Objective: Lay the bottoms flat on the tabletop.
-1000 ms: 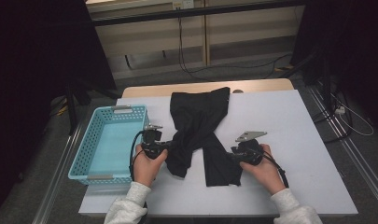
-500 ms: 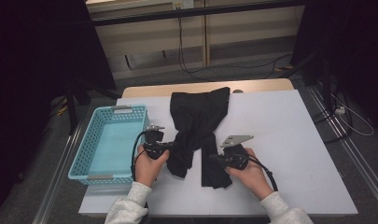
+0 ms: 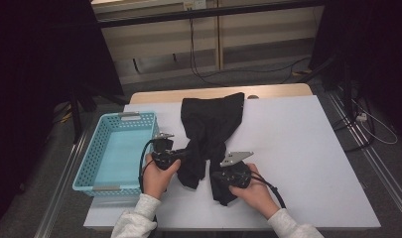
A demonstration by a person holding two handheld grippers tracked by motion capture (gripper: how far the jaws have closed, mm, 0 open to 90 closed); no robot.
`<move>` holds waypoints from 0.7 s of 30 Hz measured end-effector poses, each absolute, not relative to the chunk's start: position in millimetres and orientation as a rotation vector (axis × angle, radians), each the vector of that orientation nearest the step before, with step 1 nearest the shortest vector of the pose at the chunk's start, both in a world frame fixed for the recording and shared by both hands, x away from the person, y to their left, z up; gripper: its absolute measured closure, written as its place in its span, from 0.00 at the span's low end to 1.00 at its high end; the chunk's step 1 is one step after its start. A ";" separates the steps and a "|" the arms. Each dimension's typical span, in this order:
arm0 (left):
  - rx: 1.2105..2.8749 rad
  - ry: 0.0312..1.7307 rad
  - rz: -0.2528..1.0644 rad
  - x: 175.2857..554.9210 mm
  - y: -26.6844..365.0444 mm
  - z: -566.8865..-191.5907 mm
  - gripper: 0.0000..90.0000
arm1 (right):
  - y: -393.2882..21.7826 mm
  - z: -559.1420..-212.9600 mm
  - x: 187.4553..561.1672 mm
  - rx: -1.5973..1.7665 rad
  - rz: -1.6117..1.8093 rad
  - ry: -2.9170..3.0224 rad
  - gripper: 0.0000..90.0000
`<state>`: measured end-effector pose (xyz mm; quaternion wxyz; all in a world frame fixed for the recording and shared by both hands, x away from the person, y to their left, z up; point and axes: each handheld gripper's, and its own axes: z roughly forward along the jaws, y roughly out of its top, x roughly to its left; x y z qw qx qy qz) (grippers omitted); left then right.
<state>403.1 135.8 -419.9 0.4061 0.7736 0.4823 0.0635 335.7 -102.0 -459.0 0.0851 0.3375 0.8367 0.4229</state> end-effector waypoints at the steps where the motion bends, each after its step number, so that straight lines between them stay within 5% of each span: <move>1: 1.948 1.204 0.161 403.7 134.7 -420.9 0.51 | -101.4 -459.2 335.3 0.997 1.265 2.496 0.90; 6: 1.942 1.194 0.163 405.9 129.6 -424.2 0.27 | -95.5 -457.4 330.5 0.926 1.233 2.502 0.79; 15: 1.975 1.125 0.161 401.7 115.5 -417.8 0.20 | -132.8 -434.8 328.6 1.009 1.257 2.373 0.54; 21: 1.964 1.085 0.148 398.8 104.9 -412.3 0.19 | -158.0 -436.0 333.6 1.119 1.248 2.309 0.50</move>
